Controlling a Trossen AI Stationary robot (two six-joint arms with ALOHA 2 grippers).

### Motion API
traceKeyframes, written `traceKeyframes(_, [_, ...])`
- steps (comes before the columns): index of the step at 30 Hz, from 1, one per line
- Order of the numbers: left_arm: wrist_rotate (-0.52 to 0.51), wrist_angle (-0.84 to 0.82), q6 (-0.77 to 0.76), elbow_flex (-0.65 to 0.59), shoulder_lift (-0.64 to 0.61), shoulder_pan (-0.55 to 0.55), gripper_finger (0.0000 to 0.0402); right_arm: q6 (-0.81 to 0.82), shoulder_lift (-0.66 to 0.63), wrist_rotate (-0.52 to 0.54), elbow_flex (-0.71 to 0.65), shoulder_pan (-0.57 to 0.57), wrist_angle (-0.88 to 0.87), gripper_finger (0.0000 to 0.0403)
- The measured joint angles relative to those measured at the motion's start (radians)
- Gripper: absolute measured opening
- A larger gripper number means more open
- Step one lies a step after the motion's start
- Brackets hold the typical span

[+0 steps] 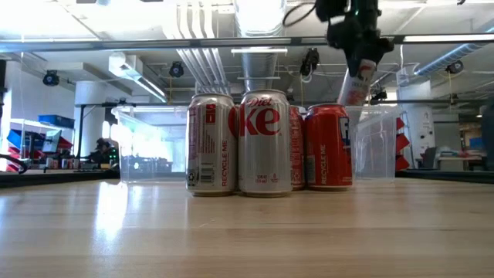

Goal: Sort soda cans
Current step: Put the top white-pink soda can into the right transparent bin

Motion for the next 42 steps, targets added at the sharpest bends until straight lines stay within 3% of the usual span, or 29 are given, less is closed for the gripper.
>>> traceKeyframes(16, [0.001,-0.017,-0.004,0.000,0.000,0.000,0.0231,-0.137,0.205,0.060,0.021,-0.044,-0.001,0.0257])
traceKeyframes(26, [0.001,-0.037,-0.004,0.000,0.000,-0.001,0.0231,-0.098,0.246,-0.026,0.012,-0.127,0.010,0.0258])
traceKeyframes(42, [0.001,-0.065,-0.004,0.000,0.000,-0.001,0.0231,-0.139,0.350,-0.026,0.008,-0.166,0.030,0.0261])
